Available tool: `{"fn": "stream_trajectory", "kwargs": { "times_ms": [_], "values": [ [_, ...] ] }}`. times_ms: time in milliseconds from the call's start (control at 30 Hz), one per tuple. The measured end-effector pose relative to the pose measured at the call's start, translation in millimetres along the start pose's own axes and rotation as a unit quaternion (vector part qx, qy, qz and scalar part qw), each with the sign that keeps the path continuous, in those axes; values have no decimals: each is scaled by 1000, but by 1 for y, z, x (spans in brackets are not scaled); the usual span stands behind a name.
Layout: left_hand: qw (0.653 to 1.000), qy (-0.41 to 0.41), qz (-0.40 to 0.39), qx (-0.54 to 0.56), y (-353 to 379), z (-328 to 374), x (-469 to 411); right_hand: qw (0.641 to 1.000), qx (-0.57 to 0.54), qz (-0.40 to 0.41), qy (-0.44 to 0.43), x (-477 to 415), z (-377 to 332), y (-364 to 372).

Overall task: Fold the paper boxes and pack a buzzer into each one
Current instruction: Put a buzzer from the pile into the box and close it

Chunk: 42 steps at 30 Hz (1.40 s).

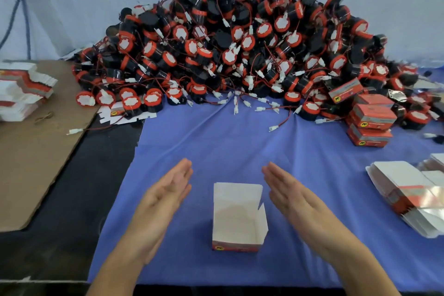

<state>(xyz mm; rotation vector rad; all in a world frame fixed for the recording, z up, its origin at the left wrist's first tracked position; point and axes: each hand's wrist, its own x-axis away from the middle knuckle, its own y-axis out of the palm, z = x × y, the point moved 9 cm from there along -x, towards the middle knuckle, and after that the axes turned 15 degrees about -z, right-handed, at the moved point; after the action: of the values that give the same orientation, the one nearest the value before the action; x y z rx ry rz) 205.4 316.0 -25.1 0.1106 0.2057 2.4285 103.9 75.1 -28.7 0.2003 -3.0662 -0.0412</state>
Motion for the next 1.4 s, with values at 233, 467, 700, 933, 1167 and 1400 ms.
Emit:
{"fn": "stream_trajectory", "kwargs": {
  "times_ms": [233,467,700,933,1167,1400],
  "values": [
    [997,-18,70,-11,-9,-6,-102,990,-124,50,47,-131,17,0],
    [990,-45,135,-25,-45,-3,-210,990,-115,64,54,-273,6,-3],
    [984,-34,164,-55,-95,13,-308,995,-29,97,24,-383,-10,-24],
    [974,-63,146,-162,-115,3,-345,992,39,117,19,-403,-2,-50],
    [967,-30,150,-205,-105,16,-300,993,-21,114,17,-352,-12,-49],
    [954,35,46,-293,-45,57,-223,996,35,71,-44,-242,-67,-30]
  ]
}}
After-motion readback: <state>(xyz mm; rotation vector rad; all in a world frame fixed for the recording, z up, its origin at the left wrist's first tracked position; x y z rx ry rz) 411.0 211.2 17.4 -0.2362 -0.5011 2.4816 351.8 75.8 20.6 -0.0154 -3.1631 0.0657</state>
